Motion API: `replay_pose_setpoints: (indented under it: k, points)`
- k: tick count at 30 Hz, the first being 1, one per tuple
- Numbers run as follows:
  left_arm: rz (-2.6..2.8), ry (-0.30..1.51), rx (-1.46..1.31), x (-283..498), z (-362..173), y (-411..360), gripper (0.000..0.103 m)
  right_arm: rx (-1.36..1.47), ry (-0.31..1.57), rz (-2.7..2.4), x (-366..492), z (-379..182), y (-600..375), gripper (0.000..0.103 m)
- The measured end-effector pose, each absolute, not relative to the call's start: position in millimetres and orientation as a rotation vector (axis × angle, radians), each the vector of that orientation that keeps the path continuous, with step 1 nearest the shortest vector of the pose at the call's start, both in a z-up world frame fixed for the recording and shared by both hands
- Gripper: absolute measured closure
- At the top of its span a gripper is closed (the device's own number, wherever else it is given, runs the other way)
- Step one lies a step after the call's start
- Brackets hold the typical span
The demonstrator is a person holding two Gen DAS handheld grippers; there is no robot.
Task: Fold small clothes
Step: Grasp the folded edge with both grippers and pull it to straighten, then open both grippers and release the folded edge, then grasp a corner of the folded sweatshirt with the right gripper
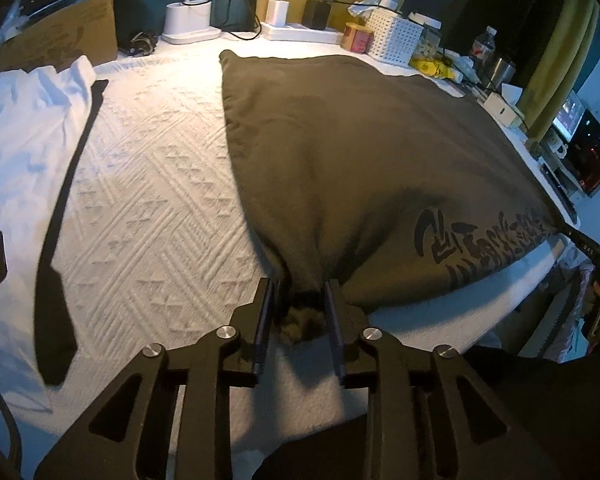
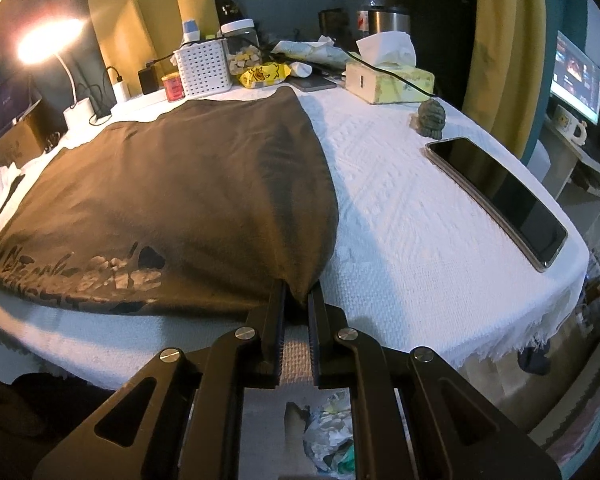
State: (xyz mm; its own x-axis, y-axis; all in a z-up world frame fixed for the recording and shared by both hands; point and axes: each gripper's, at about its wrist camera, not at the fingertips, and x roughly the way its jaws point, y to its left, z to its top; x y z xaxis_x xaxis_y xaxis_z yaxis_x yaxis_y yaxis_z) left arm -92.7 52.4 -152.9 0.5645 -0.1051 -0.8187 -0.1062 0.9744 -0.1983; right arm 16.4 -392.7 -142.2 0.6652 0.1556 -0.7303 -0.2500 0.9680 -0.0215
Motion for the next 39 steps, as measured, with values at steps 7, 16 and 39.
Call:
replay_pose_setpoints:
  k: [7,16,39]
  points:
    - [0.059,0.95,-0.228,-89.3,-144.2,55.3,0.069,-0.12,0.812,0.225,15.2,-142.0,-393.3,0.091]
    - [0.106,0.813,-0.22,-67.0,-115.0,59.8,0.019,-0.073,0.83,0.165,13.6,-134.6,-399.2,0.056]
    - [-0.122,0.783,-0.159,-4.3,-107.3,14.2,0.013,0.045,0.911,0.135,9.8,-144.2,-355.2,0.016]
